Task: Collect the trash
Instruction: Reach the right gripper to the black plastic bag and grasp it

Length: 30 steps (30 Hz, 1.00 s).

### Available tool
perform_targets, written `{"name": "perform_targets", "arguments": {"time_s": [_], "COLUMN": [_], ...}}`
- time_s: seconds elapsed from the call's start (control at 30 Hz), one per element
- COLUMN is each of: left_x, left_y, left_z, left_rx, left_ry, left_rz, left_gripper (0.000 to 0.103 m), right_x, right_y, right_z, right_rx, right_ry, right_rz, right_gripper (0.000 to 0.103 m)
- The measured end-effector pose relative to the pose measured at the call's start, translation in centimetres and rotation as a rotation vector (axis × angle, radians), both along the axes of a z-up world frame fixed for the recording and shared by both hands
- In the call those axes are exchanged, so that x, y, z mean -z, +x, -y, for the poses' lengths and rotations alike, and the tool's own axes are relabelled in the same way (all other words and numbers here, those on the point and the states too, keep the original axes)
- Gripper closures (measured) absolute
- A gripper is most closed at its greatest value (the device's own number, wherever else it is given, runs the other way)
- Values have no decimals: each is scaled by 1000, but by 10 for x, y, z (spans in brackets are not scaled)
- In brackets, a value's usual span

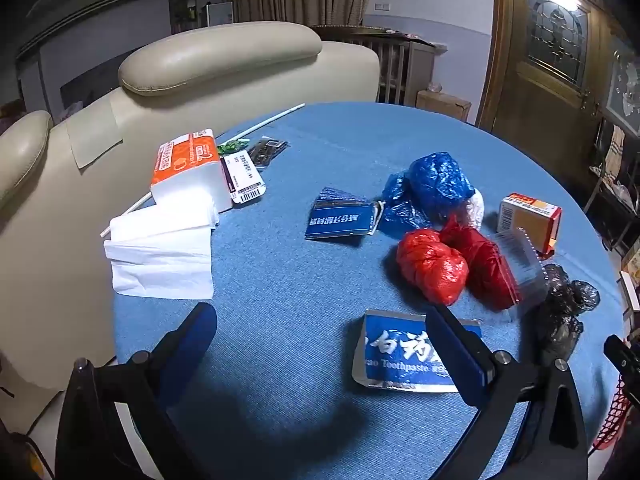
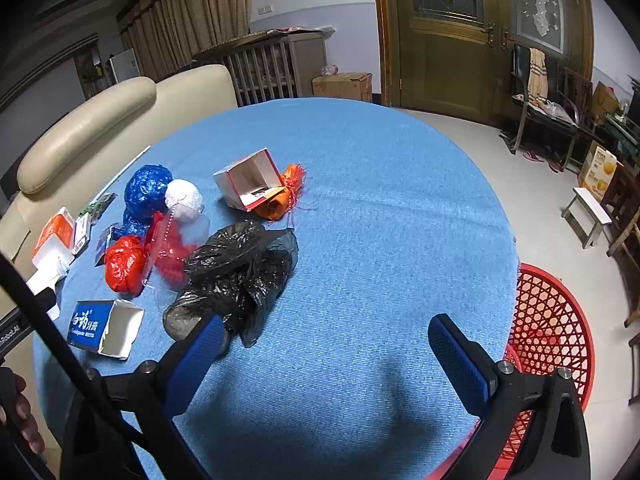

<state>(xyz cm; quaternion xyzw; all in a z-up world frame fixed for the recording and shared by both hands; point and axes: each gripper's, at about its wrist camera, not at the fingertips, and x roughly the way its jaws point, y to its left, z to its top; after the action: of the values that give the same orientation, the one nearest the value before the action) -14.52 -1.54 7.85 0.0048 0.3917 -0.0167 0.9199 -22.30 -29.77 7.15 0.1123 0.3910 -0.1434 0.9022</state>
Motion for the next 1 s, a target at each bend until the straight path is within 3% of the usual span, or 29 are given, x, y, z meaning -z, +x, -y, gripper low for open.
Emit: {"name": "perform_targets", "arguments": {"time_s": [1.0], "left_x": [4], "left_y": [-9], "left_z": [12], "left_rx": [46], "left_ry": [-15], "left_rz": [-14], "left_gripper": [0], "right_x": [-17], "right_y": [1], "right_z": [-25], "right_rx": [-64], "right_ry": [39], "right_rz": [1], "right_gripper": [0]}}
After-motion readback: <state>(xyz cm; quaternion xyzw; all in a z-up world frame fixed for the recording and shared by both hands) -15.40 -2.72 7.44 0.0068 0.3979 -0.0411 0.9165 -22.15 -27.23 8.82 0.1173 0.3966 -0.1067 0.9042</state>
